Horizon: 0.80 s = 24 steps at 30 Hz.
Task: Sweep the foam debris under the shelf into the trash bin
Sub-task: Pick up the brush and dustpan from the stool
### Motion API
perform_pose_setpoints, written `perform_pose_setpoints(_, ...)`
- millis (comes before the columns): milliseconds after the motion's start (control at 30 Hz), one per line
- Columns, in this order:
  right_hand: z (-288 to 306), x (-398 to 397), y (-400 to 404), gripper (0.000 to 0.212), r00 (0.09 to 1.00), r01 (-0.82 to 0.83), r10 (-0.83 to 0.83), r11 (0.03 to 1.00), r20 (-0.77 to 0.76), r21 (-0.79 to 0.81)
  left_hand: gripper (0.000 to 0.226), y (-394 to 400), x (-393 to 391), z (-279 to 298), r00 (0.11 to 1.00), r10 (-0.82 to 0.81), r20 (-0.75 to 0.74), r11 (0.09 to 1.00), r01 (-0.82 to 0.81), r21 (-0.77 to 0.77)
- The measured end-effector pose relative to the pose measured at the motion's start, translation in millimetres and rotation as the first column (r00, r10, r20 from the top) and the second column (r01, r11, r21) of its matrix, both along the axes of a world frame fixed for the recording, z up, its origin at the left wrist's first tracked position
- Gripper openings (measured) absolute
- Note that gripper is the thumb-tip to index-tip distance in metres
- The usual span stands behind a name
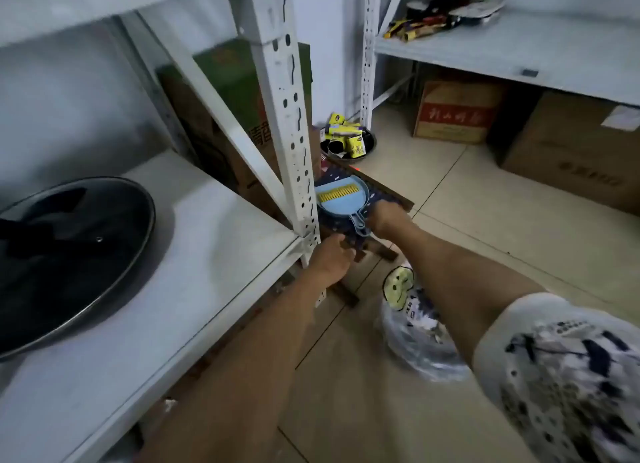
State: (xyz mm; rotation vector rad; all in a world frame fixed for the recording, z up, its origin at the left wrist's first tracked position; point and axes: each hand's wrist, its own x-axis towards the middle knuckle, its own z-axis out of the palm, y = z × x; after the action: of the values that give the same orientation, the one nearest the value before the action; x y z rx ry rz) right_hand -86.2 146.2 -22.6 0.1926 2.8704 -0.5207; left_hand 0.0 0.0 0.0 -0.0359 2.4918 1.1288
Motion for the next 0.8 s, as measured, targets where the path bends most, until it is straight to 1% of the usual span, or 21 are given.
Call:
perform_pose_setpoints(67, -7.2, -4.8, 4.2, 0.024, 0.999, 0.038, -0.039, 0.998, -0.011, -0.043, 0.043, 6.7, -5.2, -7.6, 1.000, 0.002, -0.029, 1.000, -0.002, -0.006)
perform_pose_setpoints(167, -11.2, -10.3, 6.2, 0.024, 0.999, 0.032, -0.032, 0.997, -0.009, -0.069, 0.036, 20.3, -19.4, -22.7, 0.994, 0.065, -0.082, 0.998, -0.064, 0.011)
perform_pose_setpoints(267, -15.7, -18.0, 4.3, 0.029, 1.000, 0.005, -0.006, 0.998, -0.013, -0.064, 0.027, 35.7, -32.2, -33.4, 0.985, 0.104, -0.139, 0.995, -0.101, 0.026)
perform_pose_setpoints(367, -26.0, -32.2, 1.6, 0.037, 1.000, -0.027, 0.028, 0.997, 0.007, -0.072, 0.024, 47.9, -47.1, -43.7, 0.975, 0.132, -0.180, 0.991, -0.135, -0.005)
perform_pose_setpoints(433, -30.0, -37.7, 0.2, 0.037, 0.998, -0.055, 0.055, 0.997, 0.005, -0.062, 0.024, 54.2, -56.1, -51.8, 0.970, 0.160, -0.184, 0.985, -0.170, -0.037)
perform_pose_setpoints(500, -32.0, -40.1, 0.5, 0.037, 0.999, -0.045, 0.045, 0.997, -0.003, -0.070, 0.024, 58.4, -64.3, -61.0, 0.965, 0.187, -0.184, 0.977, -0.202, -0.064)
perform_pose_setpoints(700, -40.4, -46.3, 1.8, 0.041, 1.000, -0.026, 0.026, 0.993, -0.007, -0.111, 0.020, 65.2, -65.4, -65.8, 0.927, 0.329, -0.177, 0.943, -0.333, 0.011)
perform_pose_setpoints(800, -42.7, -46.8, 3.1, 0.037, 1.000, -0.025, 0.022, 0.991, -0.022, -0.130, 0.019, 69.7, -64.5, -68.7, 0.907, 0.368, -0.205, 0.926, -0.377, -0.005)
